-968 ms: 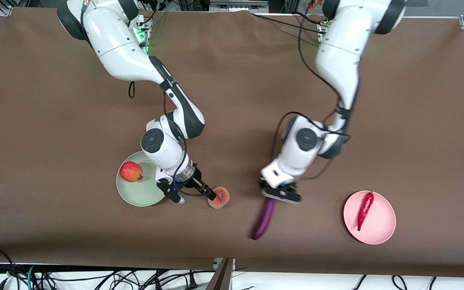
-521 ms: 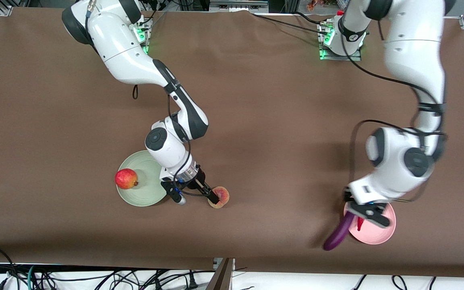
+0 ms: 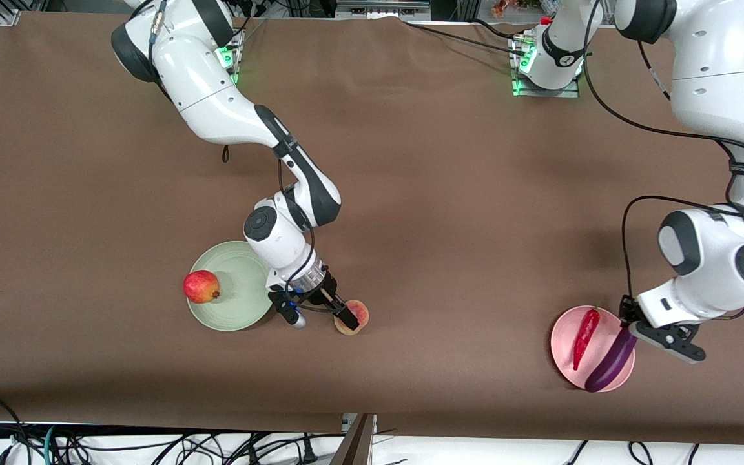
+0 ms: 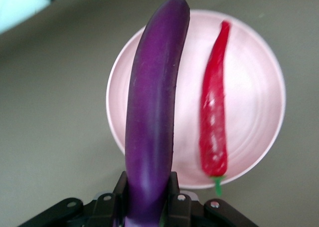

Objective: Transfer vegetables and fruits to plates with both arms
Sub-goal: 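Carry the eggplant onto the pink plate while the right gripper grasps peach, then lower the peach onto the green plate with the right gripper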

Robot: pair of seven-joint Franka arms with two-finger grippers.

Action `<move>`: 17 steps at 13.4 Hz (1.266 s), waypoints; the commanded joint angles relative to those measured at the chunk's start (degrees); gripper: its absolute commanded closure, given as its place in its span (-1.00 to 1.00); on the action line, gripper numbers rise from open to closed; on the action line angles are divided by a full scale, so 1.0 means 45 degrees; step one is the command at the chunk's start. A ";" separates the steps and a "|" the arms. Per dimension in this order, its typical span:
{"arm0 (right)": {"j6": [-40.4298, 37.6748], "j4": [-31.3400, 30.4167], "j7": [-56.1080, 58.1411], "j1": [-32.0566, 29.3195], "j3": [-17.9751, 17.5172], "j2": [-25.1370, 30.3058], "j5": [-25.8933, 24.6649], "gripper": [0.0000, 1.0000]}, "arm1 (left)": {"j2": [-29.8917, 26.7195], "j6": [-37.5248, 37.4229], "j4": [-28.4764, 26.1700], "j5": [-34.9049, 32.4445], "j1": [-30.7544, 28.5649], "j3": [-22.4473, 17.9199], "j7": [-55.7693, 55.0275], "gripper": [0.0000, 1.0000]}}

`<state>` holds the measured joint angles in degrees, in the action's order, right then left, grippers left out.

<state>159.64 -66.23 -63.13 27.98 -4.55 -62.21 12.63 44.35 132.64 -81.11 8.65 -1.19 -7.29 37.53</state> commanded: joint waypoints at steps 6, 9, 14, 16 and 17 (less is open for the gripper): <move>-0.2360 0.0362 0.1192 -0.0611 -0.0064 0.0540 0.0084 0.93 | -0.0442 -0.0100 -0.0999 0.1418 -0.0283 0.0271 0.0157 0.85; -0.5776 0.0381 0.2773 -0.1605 -0.0083 0.1789 0.0103 0.97 | -0.0461 -0.0568 -0.0941 0.1418 -0.0145 0.0272 0.0156 -0.99; -0.9824 0.0343 0.7242 -0.3130 0.0034 0.2691 0.0006 0.91 | -0.0578 -0.2324 0.0346 0.1320 0.0284 0.0330 -0.0175 -1.00; -1.0960 -0.0142 0.7933 -0.3366 0.0383 0.2886 -0.0014 -0.99 | -0.0578 -0.2366 0.0446 0.1262 0.0323 0.0349 -0.0370 -1.00; -1.0906 -0.0552 0.8128 -0.3367 0.0637 0.3081 -0.0072 -1.00 | -0.0598 -0.2405 0.0466 0.1242 0.0439 0.0350 -0.0661 -1.00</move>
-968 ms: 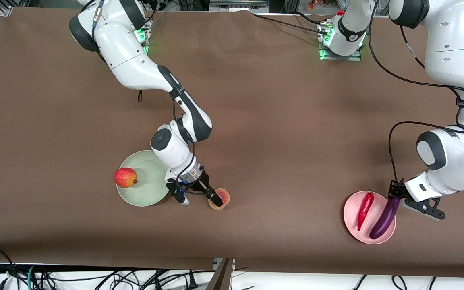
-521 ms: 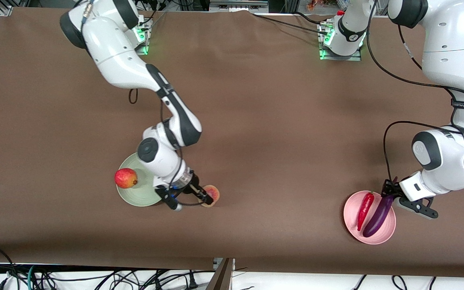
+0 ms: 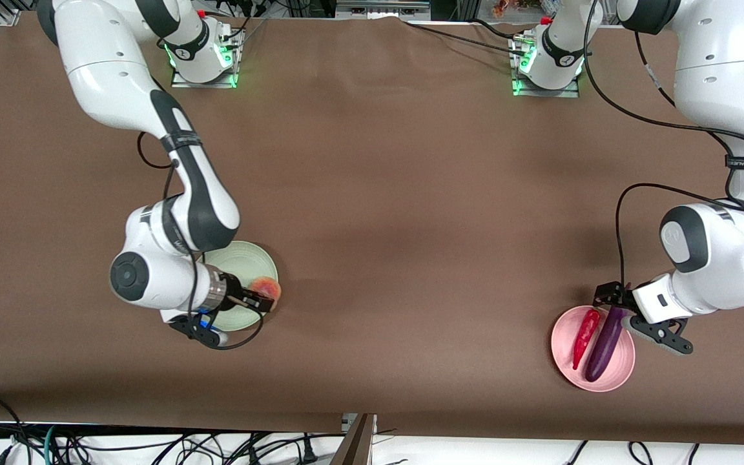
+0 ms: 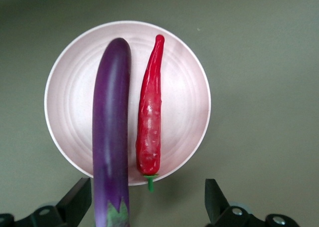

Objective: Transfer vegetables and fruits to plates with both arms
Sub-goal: 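Lower the peach onto the green plate with the right gripper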

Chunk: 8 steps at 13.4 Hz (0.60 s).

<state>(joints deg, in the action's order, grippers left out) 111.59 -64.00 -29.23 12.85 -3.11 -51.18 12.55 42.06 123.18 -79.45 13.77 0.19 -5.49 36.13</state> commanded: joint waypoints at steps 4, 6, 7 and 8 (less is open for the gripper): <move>-0.0403 -0.1090 0.1026 -0.0197 0.0630 0.0944 -0.0075 -1.00 | -0.0362 -0.1842 0.0581 -0.0032 0.0758 -0.0146 -0.2534 -1.00; -0.1702 -0.1051 0.1456 -0.0452 0.0651 0.1449 -0.0114 -1.00 | -0.0556 -0.3263 0.1557 -0.1004 0.1011 -0.0165 -0.3746 -1.00; -0.2466 -0.1051 0.1728 -0.0356 0.0670 0.2110 -0.0694 -1.00 | -0.0906 -0.3793 0.1851 -0.1396 0.1612 -0.0398 -0.3905 -1.00; -0.3053 -0.1263 0.1769 -0.0297 0.0574 0.3102 -0.1705 -1.00 | -0.1315 -0.4340 0.1951 -0.1535 0.1908 -0.0671 -0.4390 -1.00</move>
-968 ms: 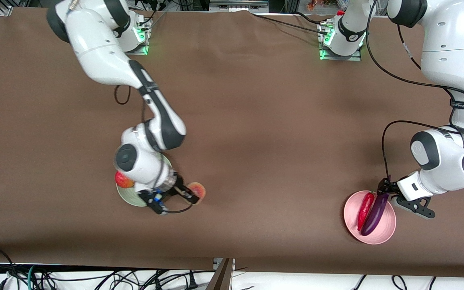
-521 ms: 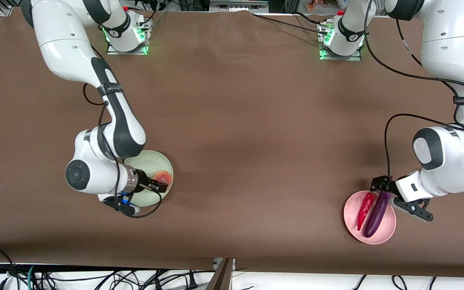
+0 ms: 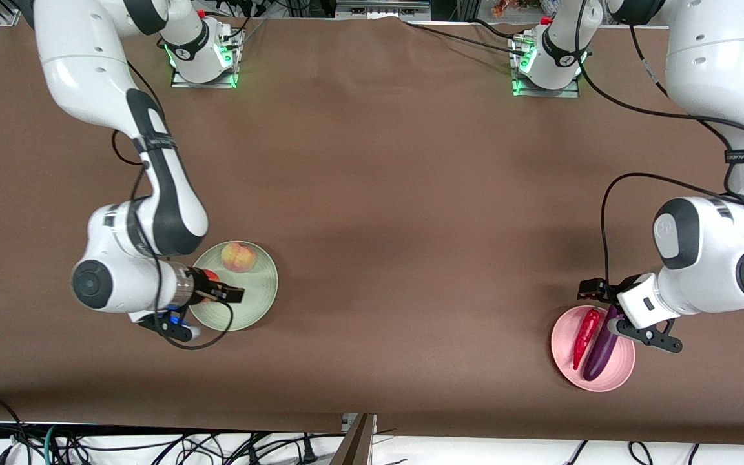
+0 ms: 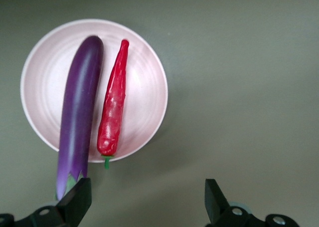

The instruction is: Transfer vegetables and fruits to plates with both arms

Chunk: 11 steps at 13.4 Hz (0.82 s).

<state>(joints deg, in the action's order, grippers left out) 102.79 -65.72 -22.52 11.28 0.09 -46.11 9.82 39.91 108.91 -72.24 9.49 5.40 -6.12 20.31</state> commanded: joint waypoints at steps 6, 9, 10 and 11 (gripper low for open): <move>-0.2594 -0.6226 0.2464 0.0013 -0.0059 0.9534 -0.1831 -1.00 | -0.4624 -0.2773 -0.1306 -0.0489 -0.0181 -0.0301 -0.3067 -1.00; -0.2628 -0.5905 0.3906 -0.0064 0.0371 0.9643 -0.1832 -1.00 | -0.6227 -0.4684 -0.1717 -0.0625 -0.0398 -0.0301 -0.3629 -1.00; -0.2628 -0.5903 0.3969 -0.0104 0.0410 0.9622 -0.1812 -1.00 | -0.6754 -0.5039 -0.2068 -0.0645 -0.0418 -0.0301 -0.4291 -1.00; -0.2628 -0.5903 0.4008 -0.0104 0.0545 0.9622 -0.1812 -1.00 | -0.7185 -0.5255 -0.2361 -0.0664 -0.0457 -0.0301 -0.4568 -1.00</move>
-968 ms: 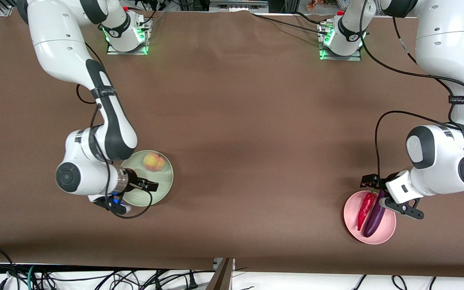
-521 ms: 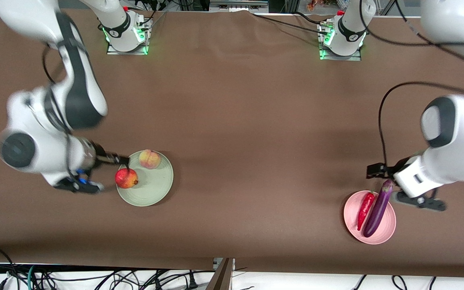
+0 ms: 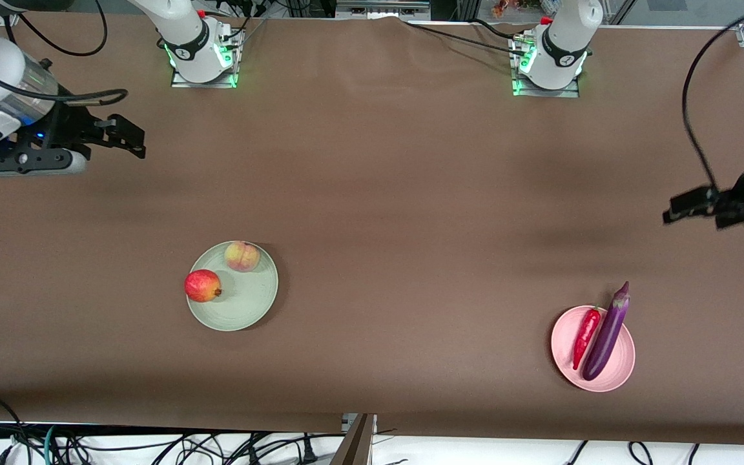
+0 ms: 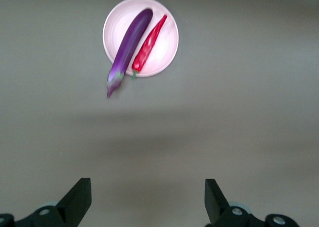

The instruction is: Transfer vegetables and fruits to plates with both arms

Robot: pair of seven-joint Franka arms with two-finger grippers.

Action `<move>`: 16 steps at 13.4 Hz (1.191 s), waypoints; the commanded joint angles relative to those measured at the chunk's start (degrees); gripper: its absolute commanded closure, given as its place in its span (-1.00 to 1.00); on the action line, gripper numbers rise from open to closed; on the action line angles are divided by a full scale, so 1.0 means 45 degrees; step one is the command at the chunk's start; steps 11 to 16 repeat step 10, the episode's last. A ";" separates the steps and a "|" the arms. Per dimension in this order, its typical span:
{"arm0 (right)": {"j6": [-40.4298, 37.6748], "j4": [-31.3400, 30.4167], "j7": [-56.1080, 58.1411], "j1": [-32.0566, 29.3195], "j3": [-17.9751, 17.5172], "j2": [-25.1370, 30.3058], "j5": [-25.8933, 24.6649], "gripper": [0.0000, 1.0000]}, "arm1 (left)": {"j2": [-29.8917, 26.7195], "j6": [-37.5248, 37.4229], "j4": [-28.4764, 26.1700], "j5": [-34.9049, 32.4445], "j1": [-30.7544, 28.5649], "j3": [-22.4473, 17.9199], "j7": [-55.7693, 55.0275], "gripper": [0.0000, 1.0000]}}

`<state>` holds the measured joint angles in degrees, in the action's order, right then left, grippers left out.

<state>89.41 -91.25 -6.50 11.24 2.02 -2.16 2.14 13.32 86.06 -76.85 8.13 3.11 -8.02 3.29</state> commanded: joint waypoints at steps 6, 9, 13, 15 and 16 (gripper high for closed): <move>-0.0006 0.0200 0.0526 -0.0094 0.0138 -0.0165 -0.0456 -1.00 | -0.2492 -0.0884 -0.2629 -0.1373 0.0166 0.0258 -0.1787 -1.00; 0.0014 0.0375 0.0527 -0.0094 0.0138 -0.0224 -0.0456 -1.00 | -0.2492 -0.0844 -0.2609 -0.1826 0.0246 0.0921 -0.1747 -1.00; -0.0006 0.0550 0.0507 -0.0094 0.0138 -0.0224 -0.0475 -1.00 | -0.2453 -0.0844 -0.2609 -0.1826 0.0187 0.0923 -0.1747 -1.00; -0.0006 0.0550 0.0507 -0.0094 0.0138 -0.0224 -0.0475 -1.00 | -0.2453 -0.0844 -0.2609 -0.1826 0.0187 0.0923 -0.1747 -1.00; -0.0006 0.0550 0.0507 -0.0094 0.0138 -0.0224 -0.0475 -1.00 | -0.2453 -0.0844 -0.2609 -0.1826 0.0187 0.0923 -0.1747 -1.00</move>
